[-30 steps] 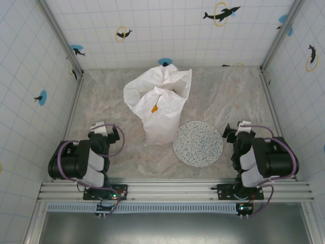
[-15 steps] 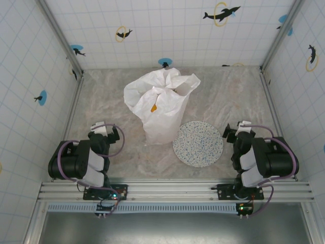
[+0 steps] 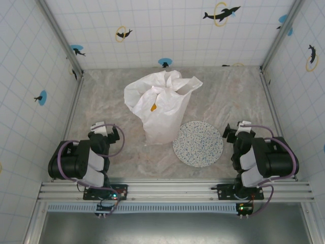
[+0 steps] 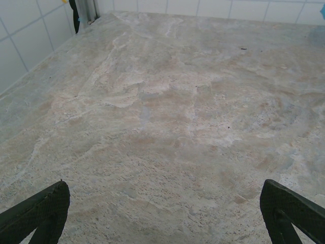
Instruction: Place the fruits into the plastic bag
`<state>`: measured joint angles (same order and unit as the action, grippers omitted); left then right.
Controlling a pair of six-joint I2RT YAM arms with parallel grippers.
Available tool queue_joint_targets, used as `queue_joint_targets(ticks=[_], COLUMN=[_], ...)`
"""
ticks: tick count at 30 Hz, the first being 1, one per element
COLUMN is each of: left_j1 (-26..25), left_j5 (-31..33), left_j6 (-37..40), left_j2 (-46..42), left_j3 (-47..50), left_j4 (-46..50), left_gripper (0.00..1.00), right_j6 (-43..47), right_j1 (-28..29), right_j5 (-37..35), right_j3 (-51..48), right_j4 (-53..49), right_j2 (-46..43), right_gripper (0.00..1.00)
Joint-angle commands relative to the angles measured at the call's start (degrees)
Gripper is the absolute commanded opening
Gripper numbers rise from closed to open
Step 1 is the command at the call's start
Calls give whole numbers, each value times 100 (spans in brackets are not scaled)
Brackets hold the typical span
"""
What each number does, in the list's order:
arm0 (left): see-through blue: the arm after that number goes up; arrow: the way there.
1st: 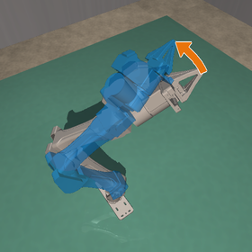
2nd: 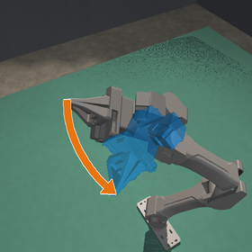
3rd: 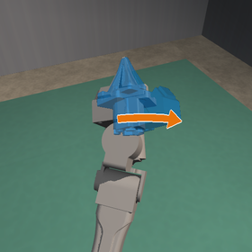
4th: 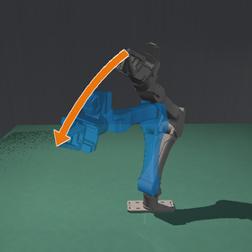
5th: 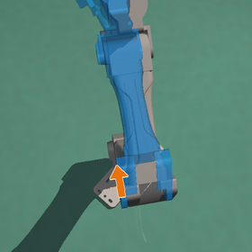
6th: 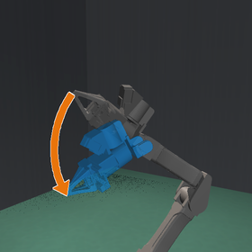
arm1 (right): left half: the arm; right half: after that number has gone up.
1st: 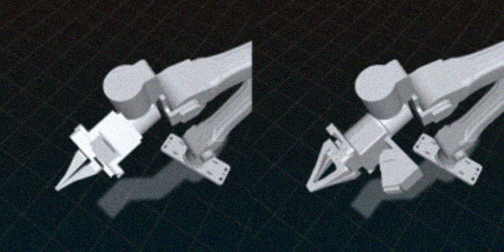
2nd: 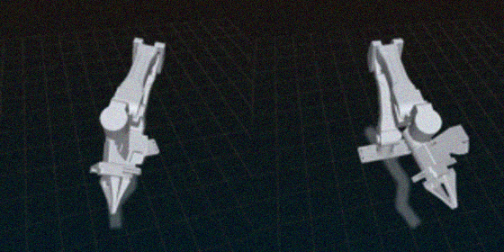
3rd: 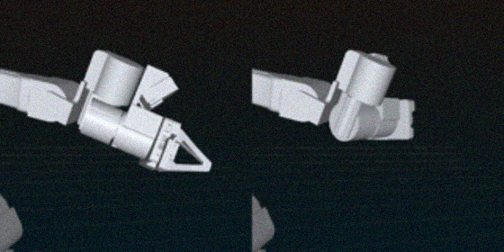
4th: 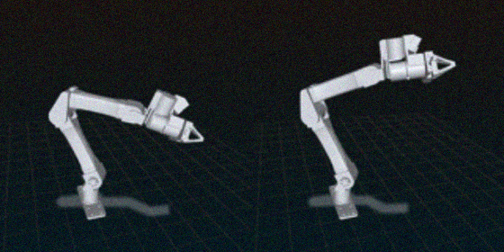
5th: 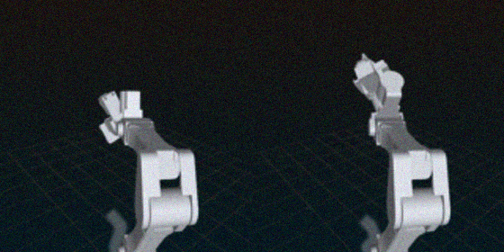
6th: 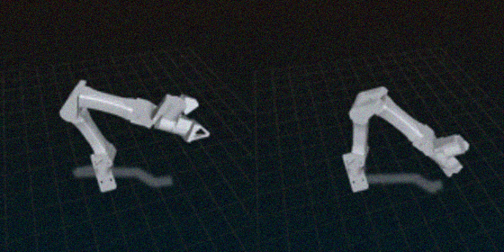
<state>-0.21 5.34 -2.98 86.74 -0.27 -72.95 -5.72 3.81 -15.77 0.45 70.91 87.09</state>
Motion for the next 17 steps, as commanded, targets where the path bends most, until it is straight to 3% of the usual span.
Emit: queue_joint_targets(ticks=[1, 17], left_j1=[48, 47], left_j5=[-26, -51], left_j6=[16, 5], left_j2=[-8, -9], left_j3=[102, 69], left_j4=[-184, -121], left_gripper=[98, 98], right_j6=[35, 35], right_j1=[39, 32], right_j5=[-61, -50], right_j3=[-145, -150], right_j4=[269, 261], right_j2=[-34, -34], right_gripper=[100, 100])
